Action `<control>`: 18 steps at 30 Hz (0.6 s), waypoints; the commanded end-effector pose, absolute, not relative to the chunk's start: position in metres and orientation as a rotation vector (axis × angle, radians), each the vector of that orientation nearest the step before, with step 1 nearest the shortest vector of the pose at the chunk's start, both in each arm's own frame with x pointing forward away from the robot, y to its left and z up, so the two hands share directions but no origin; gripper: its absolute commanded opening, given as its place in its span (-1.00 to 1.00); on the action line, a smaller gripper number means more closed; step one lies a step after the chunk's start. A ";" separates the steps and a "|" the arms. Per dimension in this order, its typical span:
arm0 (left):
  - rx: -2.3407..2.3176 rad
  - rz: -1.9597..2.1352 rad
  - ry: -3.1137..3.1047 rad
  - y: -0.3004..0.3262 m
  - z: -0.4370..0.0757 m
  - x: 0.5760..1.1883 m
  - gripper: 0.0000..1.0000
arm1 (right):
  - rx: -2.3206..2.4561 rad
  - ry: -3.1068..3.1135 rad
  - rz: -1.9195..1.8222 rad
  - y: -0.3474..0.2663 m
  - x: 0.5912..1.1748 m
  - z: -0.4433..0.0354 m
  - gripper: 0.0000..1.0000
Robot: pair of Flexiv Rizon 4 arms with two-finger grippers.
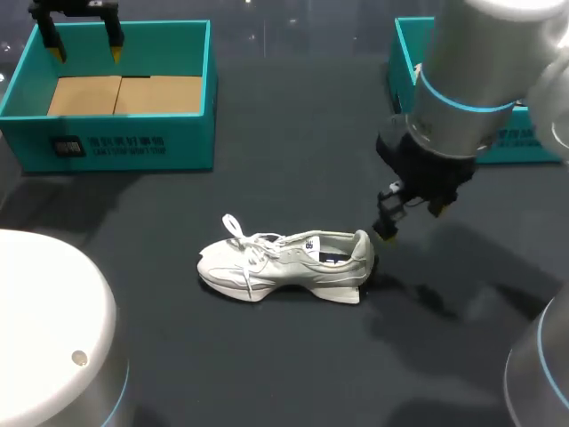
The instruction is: Take the shoe out of the shoebox, open the shoe tongue, remove and reinsert the insole, then place the shoe into the shoebox
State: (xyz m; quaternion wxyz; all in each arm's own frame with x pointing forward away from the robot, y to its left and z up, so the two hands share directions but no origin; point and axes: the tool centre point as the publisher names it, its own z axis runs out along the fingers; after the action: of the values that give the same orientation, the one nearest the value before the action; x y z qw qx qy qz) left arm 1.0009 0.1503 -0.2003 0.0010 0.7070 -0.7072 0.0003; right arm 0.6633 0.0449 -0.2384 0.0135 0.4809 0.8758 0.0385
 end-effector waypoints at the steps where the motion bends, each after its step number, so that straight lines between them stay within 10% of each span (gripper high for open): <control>1: 2.220 0.000 -2.221 0.150 -0.200 1.001 1.00 | 0.779 3.084 1.132 0.004 0.648 -0.238 1.00; 18: 2.220 0.000 -2.221 0.150 -0.200 1.001 1.00 | 0.242 3.081 1.293 -0.023 0.643 -0.253 1.00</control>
State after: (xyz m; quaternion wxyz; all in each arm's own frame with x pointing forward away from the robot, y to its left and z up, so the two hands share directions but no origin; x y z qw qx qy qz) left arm 1.0009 0.1503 -0.2003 0.0010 0.7071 -0.7072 0.0003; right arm 0.6446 -0.0155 -0.2480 -0.1034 0.1922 0.9599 0.1759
